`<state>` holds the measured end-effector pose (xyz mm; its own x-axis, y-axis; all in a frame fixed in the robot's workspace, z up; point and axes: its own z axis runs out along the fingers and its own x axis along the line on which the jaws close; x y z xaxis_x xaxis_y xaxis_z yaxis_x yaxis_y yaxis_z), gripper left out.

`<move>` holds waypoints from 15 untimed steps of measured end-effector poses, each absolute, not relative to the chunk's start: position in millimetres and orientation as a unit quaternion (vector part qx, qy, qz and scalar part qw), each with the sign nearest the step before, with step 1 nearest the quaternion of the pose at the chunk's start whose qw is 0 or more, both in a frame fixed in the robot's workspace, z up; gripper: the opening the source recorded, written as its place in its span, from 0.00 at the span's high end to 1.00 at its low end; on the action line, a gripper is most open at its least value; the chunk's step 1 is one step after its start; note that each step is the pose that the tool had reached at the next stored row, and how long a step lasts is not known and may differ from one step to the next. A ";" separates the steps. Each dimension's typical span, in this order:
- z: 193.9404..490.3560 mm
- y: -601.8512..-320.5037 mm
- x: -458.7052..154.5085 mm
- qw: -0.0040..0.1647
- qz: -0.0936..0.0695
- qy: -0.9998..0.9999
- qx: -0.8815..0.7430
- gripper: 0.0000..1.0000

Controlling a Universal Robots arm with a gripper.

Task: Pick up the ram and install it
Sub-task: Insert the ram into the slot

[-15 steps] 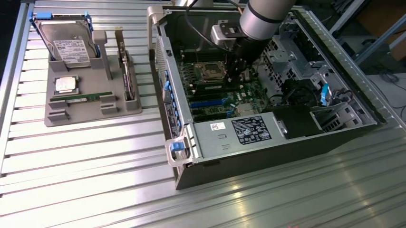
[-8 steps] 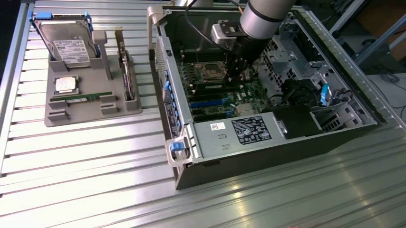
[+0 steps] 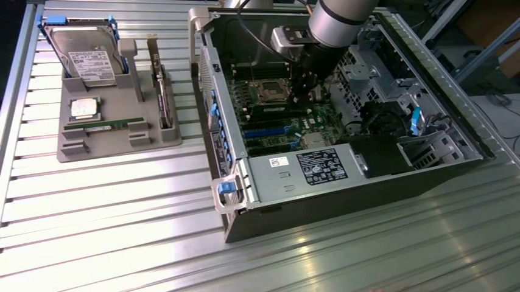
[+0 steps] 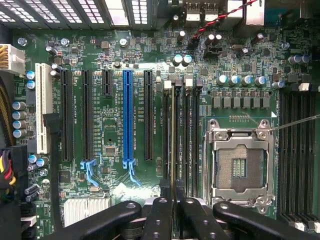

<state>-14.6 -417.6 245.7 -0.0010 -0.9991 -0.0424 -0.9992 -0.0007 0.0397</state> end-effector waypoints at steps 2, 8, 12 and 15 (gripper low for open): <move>245.7 -417.6 -15.0 0.005 0.025 0.707 -0.707 0.87; 245.8 -417.6 -20.8 0.007 0.022 0.706 -0.708 0.87; 245.8 -417.6 -19.9 0.007 0.022 0.705 -0.709 0.87; 245.8 -417.6 -16.6 0.007 0.022 0.705 -0.709 0.87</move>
